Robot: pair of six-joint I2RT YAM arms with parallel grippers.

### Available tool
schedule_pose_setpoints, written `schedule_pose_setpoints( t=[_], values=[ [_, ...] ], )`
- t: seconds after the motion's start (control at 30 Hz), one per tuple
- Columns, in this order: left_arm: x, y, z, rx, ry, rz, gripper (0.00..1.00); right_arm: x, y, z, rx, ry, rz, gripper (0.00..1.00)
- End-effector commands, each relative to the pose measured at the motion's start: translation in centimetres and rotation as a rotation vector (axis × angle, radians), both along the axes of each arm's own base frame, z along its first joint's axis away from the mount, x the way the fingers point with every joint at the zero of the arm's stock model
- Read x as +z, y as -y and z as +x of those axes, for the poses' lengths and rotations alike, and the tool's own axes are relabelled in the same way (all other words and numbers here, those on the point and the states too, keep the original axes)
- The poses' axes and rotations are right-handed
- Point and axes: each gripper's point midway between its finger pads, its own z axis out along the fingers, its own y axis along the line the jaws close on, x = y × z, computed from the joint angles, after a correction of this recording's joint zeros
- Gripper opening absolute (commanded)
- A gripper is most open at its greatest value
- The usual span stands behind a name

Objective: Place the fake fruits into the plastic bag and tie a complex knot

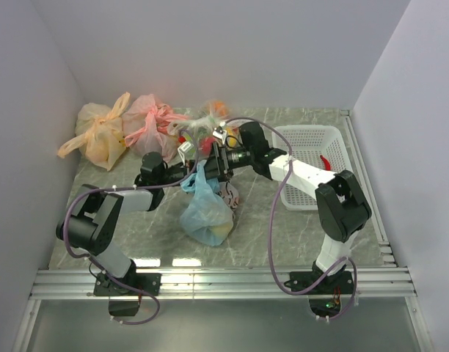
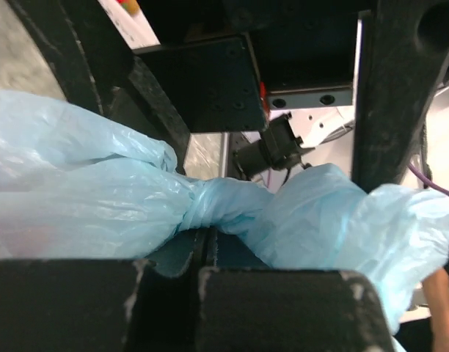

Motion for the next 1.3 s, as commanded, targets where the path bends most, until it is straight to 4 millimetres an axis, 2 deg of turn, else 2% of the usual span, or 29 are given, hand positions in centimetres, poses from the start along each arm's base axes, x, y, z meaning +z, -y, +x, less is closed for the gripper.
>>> schedule_pose_setpoints(
  t=[0.0, 0.07, 0.1, 0.17, 0.2, 0.23, 0.27, 0.3, 0.37, 0.47, 0.6, 0.67, 0.7, 0.77, 0.8, 0.87, 0.9, 0.93, 1.03, 1.07, 1.2, 1.27],
  values=[
    [2.2, -0.1, 0.7, -0.031, 0.118, -0.017, 0.0, 7.4, -2.0, 2.7, -0.085, 0.158, 0.191, 0.78],
    [2.1, -0.4, 1.2, -0.014, 0.109, 0.014, 0.0, 7.5, -1.8, 2.4, -0.093, 0.141, 0.205, 0.77],
    [2.2, -0.7, 1.8, 0.002, 0.159, 0.023, 0.0, 7.3, -1.7, 2.1, -0.088, 0.133, 0.209, 0.77],
    [1.7, -0.9, 1.9, 0.004, 0.153, 0.036, 0.0, 5.6, -1.1, 1.6, -0.061, 0.122, 0.15, 0.78],
    [1.3, -1.2, 1.8, 0.003, 0.143, 0.038, 0.0, 3.8, -0.5, 1.0, -0.026, 0.138, 0.09, 0.78],
    [1.1, -1.3, 1.7, 0.002, 0.141, 0.039, 0.0, 3.1, 0.2, 0.6, -0.009, 0.143, 0.062, 0.78],
    [0.8, -1.3, 1.6, 0.0, 0.137, 0.042, 0.0, 3.2, 1.0, 0.8, -0.005, 0.177, 0.038, 0.78],
    [0.5, -1.4, 1.4, 0.001, 0.141, 0.05, 0.0, 1.2, 2.3, -0.4, 0.039, 0.183, -0.035, 0.78],
    [-0.1, -1.6, 1.1, 0.0, 0.141, 0.057, 0.0, 0.8, 3.9, -1.0, 0.067, 0.231, -0.071, 0.78],
    [-0.5, -1.6, 0.8, -0.005, 0.13, 0.06, 0.0, 0.1, 5.6, -2.4, 0.085, 0.169, -0.097, 0.77],
    [-0.8, -1.6, 0.8, -0.01, 0.124, 0.067, 0.0, 0.3, 6.7, -2.1, 0.06, 0.126, -0.091, 0.74],
    [-1.0, -1.6, 1.0, -0.007, 0.128, 0.075, 0.0, 0.7, 6.6, -1.9, 0.059, 0.132, -0.086, 0.7],
    [-1.1, -1.6, 1.1, -0.003, 0.118, 0.079, 0.0, 0.9, 6.5, -1.8, 0.062, 0.14, -0.079, 0.63],
    [-1.1, -1.4, 1.3, 0.013, 0.113, 0.077, 0.0, 1.0, 6.2, -1.5, 0.06, 0.136, -0.069, 0.57],
    [-1.2, -1.2, 1.4, 0.016, 0.102, 0.076, 0.0, 1.2, 5.9, -1.3, 0.06, 0.148, -0.059, 0.49],
    [-0.6, -0.8, 1.6, 0.024, 0.096, 0.048, 0.0, 1.1, 5.3, -1.2, 0.066, 0.135, -0.052, 0.44],
    [-1.1, -0.2, 1.2, 0.0, 0.069, 0.04, 0.0, 1.1, 5.0, -0.9, 0.064, 0.139, -0.049, 0.4],
    [-0.1, 0.5, 0.6, -0.037, 0.083, 0.0, 0.0, 1.1, 4.5, -0.8, 0.061, 0.132, -0.052, 0.39],
    [0.0, 1.5, -0.4, -0.088, 0.064, -0.04, 0.0, 1.4, 3.8, 0.4, 0.027, 0.174, -0.042, 0.35],
    [0.7, 1.9, -1.1, -0.111, 0.073, -0.07, 0.0, 1.3, 3.6, 1.0, 0.005, 0.166, -0.046, 0.34],
    [1.4, 2.2, -1.6, -0.127, 0.053, -0.125, 0.0, 0.9, 2.8, 2.6, -0.044, 0.177, -0.044, 0.31],
    [1.7, 2.1, -1.6, -0.12, 0.015, -0.14, 0.0, 0.7, 2.6, 2.7, -0.05, 0.166, -0.042, 0.32]
  ],
)
